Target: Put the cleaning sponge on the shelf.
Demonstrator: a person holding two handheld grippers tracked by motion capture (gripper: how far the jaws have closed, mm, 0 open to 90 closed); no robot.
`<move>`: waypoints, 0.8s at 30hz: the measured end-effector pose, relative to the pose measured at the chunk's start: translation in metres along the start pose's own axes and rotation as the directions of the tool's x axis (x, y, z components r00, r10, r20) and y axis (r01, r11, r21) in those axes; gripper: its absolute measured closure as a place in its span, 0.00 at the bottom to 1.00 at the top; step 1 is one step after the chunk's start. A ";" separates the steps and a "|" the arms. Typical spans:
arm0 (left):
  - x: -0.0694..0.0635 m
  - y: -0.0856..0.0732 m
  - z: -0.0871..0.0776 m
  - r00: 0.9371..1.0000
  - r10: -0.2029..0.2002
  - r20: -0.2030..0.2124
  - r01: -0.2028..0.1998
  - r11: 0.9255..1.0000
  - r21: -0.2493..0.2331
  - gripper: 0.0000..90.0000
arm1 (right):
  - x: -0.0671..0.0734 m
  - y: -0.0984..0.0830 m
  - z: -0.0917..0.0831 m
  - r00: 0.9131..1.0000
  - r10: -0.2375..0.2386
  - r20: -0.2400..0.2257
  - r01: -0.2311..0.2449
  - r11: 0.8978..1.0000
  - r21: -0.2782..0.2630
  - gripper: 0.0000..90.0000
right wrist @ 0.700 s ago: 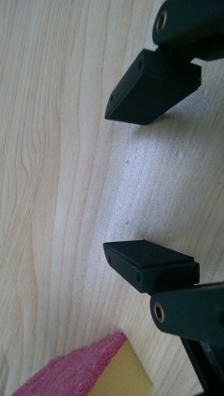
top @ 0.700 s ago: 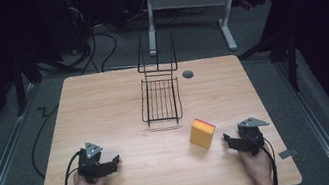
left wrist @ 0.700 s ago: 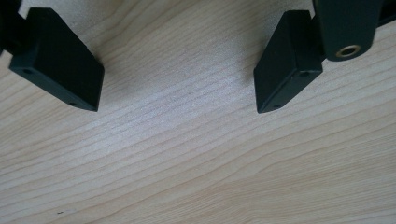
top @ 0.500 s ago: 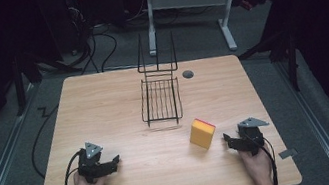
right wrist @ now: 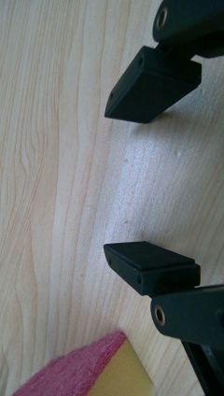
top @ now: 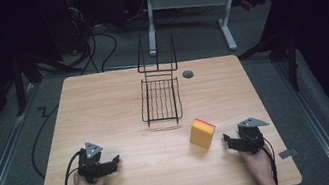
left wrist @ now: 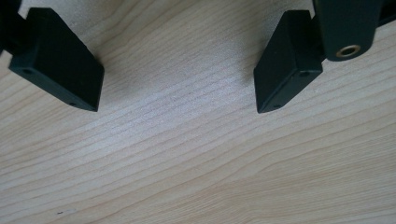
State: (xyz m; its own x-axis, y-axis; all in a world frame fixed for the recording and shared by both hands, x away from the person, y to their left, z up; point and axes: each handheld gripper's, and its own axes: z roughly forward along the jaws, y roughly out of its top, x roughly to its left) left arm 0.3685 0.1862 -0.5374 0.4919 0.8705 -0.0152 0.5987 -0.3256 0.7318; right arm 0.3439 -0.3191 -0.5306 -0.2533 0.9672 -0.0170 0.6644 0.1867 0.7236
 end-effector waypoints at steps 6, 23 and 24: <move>0.000 0.000 0.000 1.000 0.000 0.001 0.000 1.000 0.002 0.19 | 0.000 0.000 -0.001 1.000 0.004 0.000 -0.004 1.000 0.005 0.31; 0.000 0.000 0.000 1.000 -0.001 0.000 0.001 1.000 0.000 0.19 | -0.002 0.005 -0.015 0.997 0.036 -0.069 -0.039 0.998 -0.050 0.24; 0.000 0.000 0.000 1.000 -0.001 0.000 0.001 1.000 0.000 0.19 | -0.002 0.005 -0.016 0.997 0.029 -0.075 -0.034 0.998 -0.061 0.23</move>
State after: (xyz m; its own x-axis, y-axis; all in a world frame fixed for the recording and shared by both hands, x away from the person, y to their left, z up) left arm 0.3685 0.1863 -0.5374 0.4918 0.8706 -0.0160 0.5990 -0.3249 0.7319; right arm 0.3360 -0.3228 -0.5157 -0.2857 0.9567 0.0560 0.6287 0.1430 0.7644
